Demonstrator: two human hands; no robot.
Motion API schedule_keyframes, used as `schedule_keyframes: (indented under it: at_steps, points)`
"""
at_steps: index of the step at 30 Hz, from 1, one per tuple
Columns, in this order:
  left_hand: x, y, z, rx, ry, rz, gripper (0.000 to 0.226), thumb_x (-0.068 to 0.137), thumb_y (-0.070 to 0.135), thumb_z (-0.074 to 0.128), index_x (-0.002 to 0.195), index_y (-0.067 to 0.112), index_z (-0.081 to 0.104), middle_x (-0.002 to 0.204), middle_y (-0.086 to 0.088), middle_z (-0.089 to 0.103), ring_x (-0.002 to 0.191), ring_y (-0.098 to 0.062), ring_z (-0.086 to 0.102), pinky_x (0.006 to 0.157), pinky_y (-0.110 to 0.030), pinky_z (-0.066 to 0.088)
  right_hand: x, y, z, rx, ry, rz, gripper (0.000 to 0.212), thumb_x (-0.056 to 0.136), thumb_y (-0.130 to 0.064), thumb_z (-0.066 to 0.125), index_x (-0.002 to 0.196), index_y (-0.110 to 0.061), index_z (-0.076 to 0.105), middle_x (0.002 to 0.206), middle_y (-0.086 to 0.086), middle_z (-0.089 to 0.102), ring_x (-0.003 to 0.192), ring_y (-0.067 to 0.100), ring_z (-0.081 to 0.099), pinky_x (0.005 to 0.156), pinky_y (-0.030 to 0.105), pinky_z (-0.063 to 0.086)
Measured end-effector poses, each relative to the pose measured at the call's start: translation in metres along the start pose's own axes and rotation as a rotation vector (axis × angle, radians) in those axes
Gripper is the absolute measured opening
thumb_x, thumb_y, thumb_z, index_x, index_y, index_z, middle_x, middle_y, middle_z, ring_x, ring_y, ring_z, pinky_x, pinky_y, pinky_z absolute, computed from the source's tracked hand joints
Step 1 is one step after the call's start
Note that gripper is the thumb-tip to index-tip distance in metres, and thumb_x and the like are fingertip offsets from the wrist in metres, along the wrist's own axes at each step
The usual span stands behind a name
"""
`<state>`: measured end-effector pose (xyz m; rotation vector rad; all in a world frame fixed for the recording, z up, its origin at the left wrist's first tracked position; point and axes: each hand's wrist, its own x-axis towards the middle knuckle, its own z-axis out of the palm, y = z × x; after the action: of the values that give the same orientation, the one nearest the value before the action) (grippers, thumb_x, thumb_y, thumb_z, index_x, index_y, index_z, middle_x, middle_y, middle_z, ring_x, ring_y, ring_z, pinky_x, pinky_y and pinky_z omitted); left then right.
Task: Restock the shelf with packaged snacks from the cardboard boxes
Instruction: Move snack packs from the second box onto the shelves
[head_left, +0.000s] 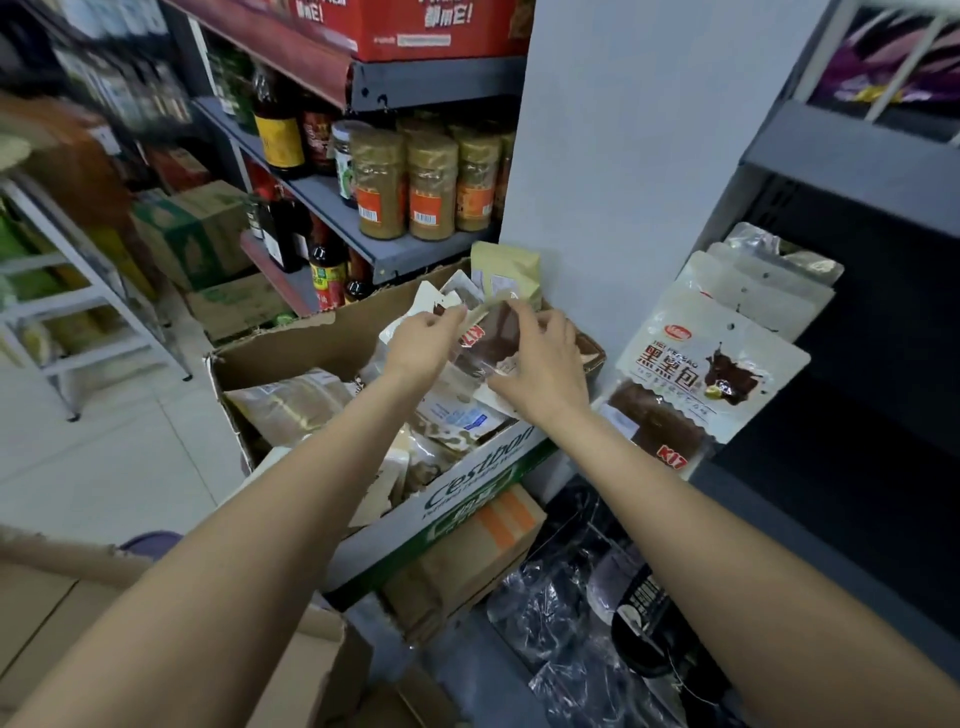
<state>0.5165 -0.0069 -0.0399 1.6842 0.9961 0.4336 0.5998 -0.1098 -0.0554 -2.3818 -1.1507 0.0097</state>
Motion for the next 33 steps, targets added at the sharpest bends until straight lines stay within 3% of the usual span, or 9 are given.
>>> schedule_keyframes:
  at_steps: [5, 8, 11, 13, 16, 20, 24, 28, 33]
  points:
    - [-0.015, 0.007, -0.014, -0.119, -0.319, -0.071, 0.042, 0.085, 0.053, 0.057, 0.107, 0.016, 0.057, 0.099, -0.002, 0.069, 0.085, -0.020, 0.068, 0.082, -0.035, 0.054, -0.017, -0.007, -0.024, -0.064, 0.135, -0.221, 0.082, 0.076, -0.020, 0.072, 0.145, -0.029, 0.029, 0.153, 0.001, 0.026, 0.144, 0.020, 0.017, 0.119, 0.041, 0.005]
    - [-0.023, 0.008, -0.016, -0.288, -0.197, -0.160, 0.036, 0.090, 0.049, 0.052, 0.099, 0.015, 0.058, 0.103, -0.010, 0.068, 0.085, -0.025, 0.068, 0.077, -0.036, 0.055, -0.023, -0.020, -0.032, 0.337, 0.266, 0.185, 0.094, 0.077, -0.024, 0.075, 0.150, -0.025, 0.015, 0.156, 0.006, 0.012, 0.144, 0.024, 0.014, 0.111, 0.032, 0.018]
    - [-0.029, 0.003, -0.014, -0.315, -0.218, -0.229, 0.047, 0.092, 0.056, 0.041, 0.105, 0.014, 0.058, 0.105, -0.012, 0.067, 0.086, -0.025, 0.069, 0.086, -0.036, 0.047, -0.022, -0.038, -0.034, 1.050, 0.015, 0.428, 0.079, 0.084, -0.034, 0.068, 0.147, -0.020, 0.022, 0.147, 0.006, 0.039, 0.133, 0.023, 0.041, 0.107, 0.033, 0.032]
    - [-0.035, 0.001, -0.015, -0.242, -0.256, -0.229, 0.048, 0.092, 0.058, 0.038, 0.100, 0.017, 0.060, 0.104, -0.009, 0.065, 0.093, -0.024, 0.067, 0.088, -0.034, 0.045, -0.021, -0.044, -0.026, 1.205, -0.100, 0.423, 0.063, 0.083, -0.037, 0.068, 0.138, -0.023, 0.040, 0.128, 0.002, 0.059, 0.115, 0.021, 0.059, 0.101, 0.045, 0.045]
    - [-0.040, -0.008, -0.019, -0.076, -0.284, -0.132, 0.061, 0.094, 0.059, 0.031, 0.113, 0.010, 0.061, 0.124, -0.012, 0.060, 0.110, -0.025, 0.058, 0.099, -0.035, 0.043, -0.016, -0.045, -0.022, 1.093, 0.099, 0.504, 0.029, 0.085, -0.017, 0.068, 0.114, -0.015, 0.061, 0.106, 0.007, 0.070, 0.096, 0.024, 0.068, 0.086, 0.046, 0.056]
    - [-0.037, -0.032, -0.038, 0.380, 0.070, 0.135, 0.034, 0.095, 0.017, 0.046, 0.127, 0.013, 0.056, 0.134, -0.008, 0.056, 0.107, -0.023, 0.059, 0.090, -0.029, 0.048, -0.019, -0.032, -0.037, 0.874, 0.275, 0.414, 0.017, 0.089, -0.014, 0.064, 0.105, -0.011, 0.064, 0.099, 0.004, 0.068, 0.095, 0.023, 0.066, 0.086, 0.041, 0.055]
    - [-0.037, -0.044, -0.036, 0.997, -0.307, 0.174, 0.047, 0.082, 0.015, 0.064, 0.125, 0.033, 0.055, 0.152, 0.001, 0.031, 0.140, -0.024, 0.027, 0.115, -0.052, 0.013, -0.036, -0.023, -0.052, 0.790, 0.296, 0.340, 0.017, 0.087, -0.021, 0.067, 0.101, -0.012, 0.066, 0.097, 0.001, 0.069, 0.091, 0.019, 0.066, 0.085, 0.037, 0.054]
    - [-0.045, -0.029, -0.029, 0.979, 0.086, 0.424, 0.022, 0.091, 0.017, 0.054, 0.106, 0.027, 0.068, 0.122, 0.001, 0.059, 0.116, -0.023, 0.049, 0.104, -0.039, 0.027, -0.056, -0.015, -0.066, 0.847, 0.339, 0.354, 0.032, 0.082, -0.021, 0.073, 0.061, -0.023, 0.049, 0.060, -0.012, 0.051, 0.048, -0.007, 0.046, 0.057, 0.016, 0.042]
    - [-0.081, 0.013, -0.011, 0.852, 0.471, 0.688, 0.023, 0.087, 0.006, 0.053, 0.104, 0.020, 0.059, 0.102, -0.001, 0.063, 0.104, -0.027, 0.053, 0.089, -0.039, 0.031, -0.085, -0.009, -0.095, 1.023, 0.495, 0.406, 0.012, 0.082, -0.016, 0.073, 0.083, -0.024, 0.064, 0.086, -0.005, 0.070, 0.078, 0.011, 0.067, 0.072, 0.030, 0.054]
